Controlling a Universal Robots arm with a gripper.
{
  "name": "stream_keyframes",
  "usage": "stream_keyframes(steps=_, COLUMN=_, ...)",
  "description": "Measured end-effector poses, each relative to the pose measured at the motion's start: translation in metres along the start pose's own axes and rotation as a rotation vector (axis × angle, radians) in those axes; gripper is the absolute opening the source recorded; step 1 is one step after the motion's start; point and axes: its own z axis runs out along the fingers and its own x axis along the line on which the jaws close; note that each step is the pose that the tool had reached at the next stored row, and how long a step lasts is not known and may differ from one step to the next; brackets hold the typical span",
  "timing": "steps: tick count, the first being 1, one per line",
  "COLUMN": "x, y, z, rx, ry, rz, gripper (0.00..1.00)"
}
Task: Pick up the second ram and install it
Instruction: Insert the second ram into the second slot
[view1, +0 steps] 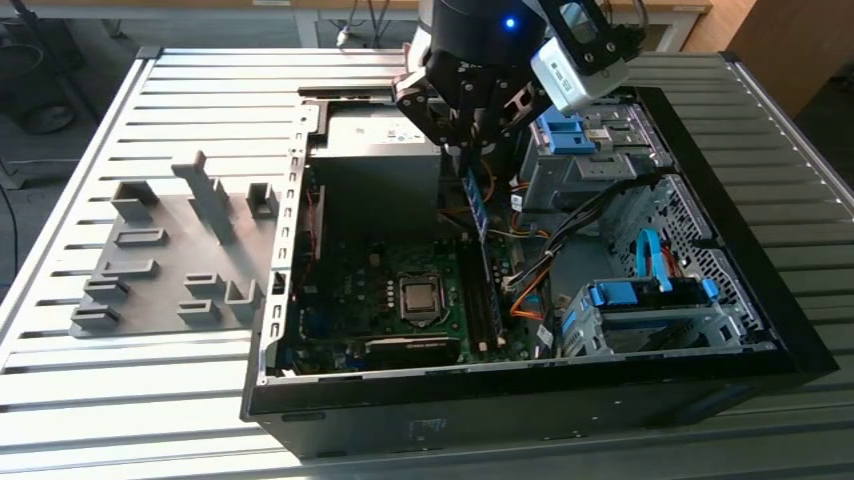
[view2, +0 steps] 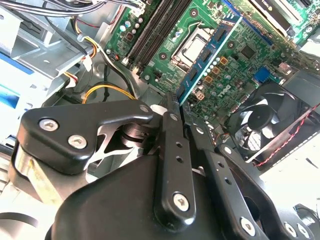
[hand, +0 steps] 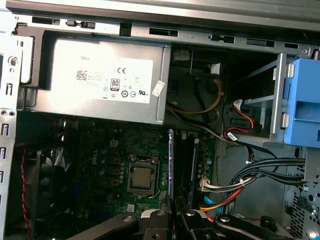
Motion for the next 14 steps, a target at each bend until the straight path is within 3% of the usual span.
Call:
stream_keyframes(steps=7, x=-0.0008, y=0.0000, z=0.0011, rx=-0.0003, ry=-0.0002, rz=0.000, gripper=0.14)
stream_keyframes(steps=14, x=-0.0036, y=-0.0026, z=0.0130, rx=0.0002, ry=0.0002, rz=0.026, gripper=0.14)
